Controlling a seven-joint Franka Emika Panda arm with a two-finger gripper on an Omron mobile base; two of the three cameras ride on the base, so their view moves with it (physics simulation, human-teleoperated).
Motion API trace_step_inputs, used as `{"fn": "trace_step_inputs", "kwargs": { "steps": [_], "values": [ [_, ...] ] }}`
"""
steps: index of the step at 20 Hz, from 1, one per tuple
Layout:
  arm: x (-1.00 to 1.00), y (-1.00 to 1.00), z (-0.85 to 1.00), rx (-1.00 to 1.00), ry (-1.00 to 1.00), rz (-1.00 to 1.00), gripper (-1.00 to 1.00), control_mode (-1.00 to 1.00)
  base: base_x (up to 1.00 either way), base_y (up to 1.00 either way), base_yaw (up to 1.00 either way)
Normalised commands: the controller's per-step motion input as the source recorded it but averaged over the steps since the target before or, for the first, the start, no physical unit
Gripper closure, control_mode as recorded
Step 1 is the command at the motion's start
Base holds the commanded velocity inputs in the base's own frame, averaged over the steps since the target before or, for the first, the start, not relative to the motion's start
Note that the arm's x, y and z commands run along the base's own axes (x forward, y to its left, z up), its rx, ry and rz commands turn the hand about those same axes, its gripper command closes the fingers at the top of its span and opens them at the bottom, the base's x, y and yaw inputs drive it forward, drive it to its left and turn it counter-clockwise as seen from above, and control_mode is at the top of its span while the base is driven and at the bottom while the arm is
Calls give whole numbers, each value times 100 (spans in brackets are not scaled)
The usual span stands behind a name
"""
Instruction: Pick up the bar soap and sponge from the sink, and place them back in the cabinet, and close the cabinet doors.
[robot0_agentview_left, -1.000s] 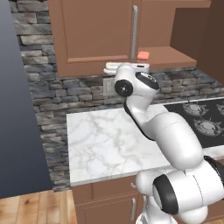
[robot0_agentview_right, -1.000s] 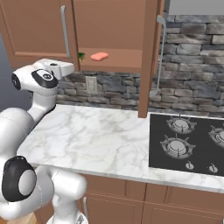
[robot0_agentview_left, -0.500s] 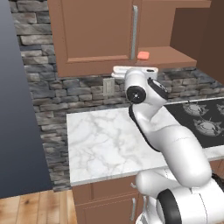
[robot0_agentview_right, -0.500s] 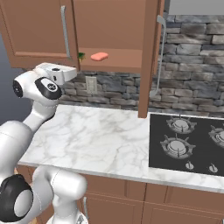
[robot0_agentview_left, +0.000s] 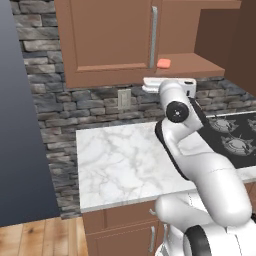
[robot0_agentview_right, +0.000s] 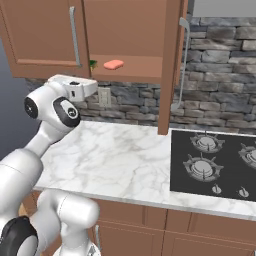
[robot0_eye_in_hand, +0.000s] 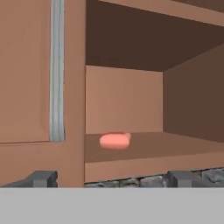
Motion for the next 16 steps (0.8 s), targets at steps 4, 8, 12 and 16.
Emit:
{"fn": "trace_step_inputs", "kwargs": {
  "steps": [4, 8, 12, 16],
  "values": [
    [-50, -22, 0, 0, 0, 3, -100, -100, 0, 0, 0],
    [-50, -22, 3, 0, 0, 4, -100, -100, 0, 0, 0],
    [-41, -28, 22, 0, 0, 3, -100, -100, 0, 0, 0],
    [-37, -22, 30, 0, 2, 0, -100, -100, 0, 0, 0]
  ]
}}
